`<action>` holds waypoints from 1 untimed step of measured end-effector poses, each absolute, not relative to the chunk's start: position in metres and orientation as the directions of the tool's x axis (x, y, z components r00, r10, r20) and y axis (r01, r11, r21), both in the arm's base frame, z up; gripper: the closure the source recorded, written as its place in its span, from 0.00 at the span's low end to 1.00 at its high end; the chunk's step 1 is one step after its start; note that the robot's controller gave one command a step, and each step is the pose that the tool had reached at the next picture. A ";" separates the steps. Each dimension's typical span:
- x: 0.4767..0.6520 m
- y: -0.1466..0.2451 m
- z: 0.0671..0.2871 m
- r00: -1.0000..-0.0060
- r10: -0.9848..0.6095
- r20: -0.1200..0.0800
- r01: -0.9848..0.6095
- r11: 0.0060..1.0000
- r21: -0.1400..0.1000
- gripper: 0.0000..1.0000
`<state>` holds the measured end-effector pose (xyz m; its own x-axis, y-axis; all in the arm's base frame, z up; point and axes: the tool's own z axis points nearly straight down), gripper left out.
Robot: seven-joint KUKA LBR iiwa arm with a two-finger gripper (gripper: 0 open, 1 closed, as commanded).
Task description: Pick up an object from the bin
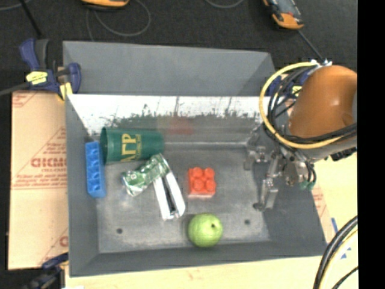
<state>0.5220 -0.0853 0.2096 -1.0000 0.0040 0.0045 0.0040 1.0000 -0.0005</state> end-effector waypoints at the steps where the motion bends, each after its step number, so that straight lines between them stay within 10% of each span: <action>1: 0.524 -0.085 0.214 -1.000 0.001 -0.004 0.001 1.000 -0.002 0.00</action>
Offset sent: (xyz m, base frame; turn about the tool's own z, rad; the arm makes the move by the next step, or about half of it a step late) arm 0.0624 0.0743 -0.1396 0.0071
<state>0.5236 -0.0849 0.2142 -1.0000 0.0010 -0.0038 0.0010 1.0000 -0.0017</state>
